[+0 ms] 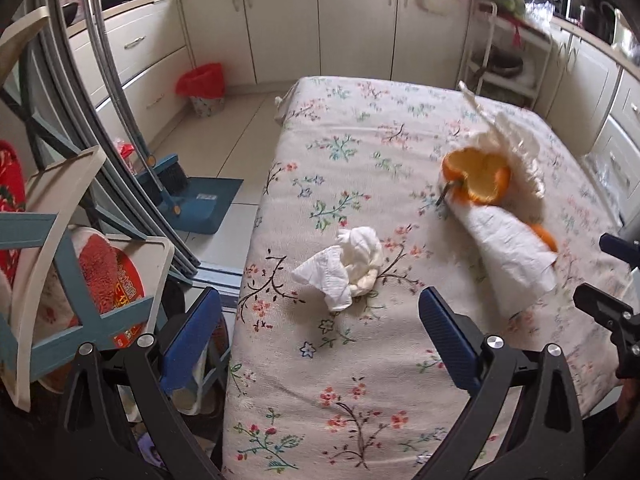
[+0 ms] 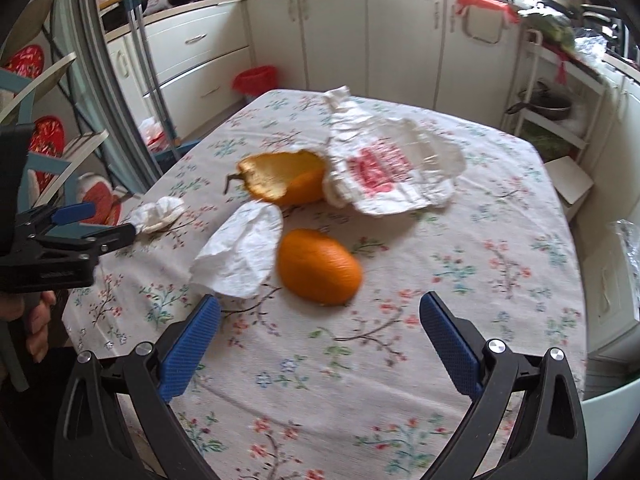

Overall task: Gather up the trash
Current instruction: 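Grasp the white tissue ball with the left gripper while the right gripper grasps the whole orange, then lift the tissue ball and orange and carry them to the yellow bucket, then open both grippers over the bucket to release tissue and orange, then move both tools back over the large orange peel and tissue, then grasp the large orange peel with the left gripper while the right gripper grasps the white tissue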

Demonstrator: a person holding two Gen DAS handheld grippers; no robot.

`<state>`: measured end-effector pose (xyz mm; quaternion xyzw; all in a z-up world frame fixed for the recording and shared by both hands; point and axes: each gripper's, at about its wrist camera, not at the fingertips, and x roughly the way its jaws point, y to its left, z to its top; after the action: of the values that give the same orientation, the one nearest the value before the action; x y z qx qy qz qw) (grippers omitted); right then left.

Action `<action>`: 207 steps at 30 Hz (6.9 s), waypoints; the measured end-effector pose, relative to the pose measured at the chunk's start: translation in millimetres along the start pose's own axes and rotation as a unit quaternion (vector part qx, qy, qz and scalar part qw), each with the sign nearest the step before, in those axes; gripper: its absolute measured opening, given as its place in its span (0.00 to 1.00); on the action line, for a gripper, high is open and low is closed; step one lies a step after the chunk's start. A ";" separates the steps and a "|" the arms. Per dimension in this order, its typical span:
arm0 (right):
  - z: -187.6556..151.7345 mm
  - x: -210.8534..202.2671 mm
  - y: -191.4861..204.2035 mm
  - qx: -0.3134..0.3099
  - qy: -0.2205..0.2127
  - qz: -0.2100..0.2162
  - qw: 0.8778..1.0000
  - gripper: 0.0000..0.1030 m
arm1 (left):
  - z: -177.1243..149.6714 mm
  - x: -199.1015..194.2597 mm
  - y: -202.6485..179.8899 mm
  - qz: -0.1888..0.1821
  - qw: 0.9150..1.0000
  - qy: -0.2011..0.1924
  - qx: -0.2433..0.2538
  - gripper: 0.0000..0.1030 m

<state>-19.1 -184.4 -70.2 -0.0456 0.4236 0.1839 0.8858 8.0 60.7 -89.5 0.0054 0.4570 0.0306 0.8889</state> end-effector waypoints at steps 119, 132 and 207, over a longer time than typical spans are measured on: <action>-202.9 -152.3 -314.1 0.380 0.004 -0.072 0.922 0.40 | -128.8 -81.4 -469.4 -0.410 0.885 -0.021 0.220 0.20; -194.5 -198.6 -324.9 0.410 -0.105 -0.060 0.904 0.58 | -148.1 -50.2 -504.4 -0.380 0.893 0.025 0.241 0.51; -12.8 0.6 4.4 0.033 0.028 0.062 0.997 0.10 | 81.5 86.8 -95.9 -0.183 0.982 0.030 0.023 0.27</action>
<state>-29.7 -183.2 -78.5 0.0046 0.4556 0.2230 0.8618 129.4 -28.3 -116.1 -0.0593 0.4771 -0.1429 0.8651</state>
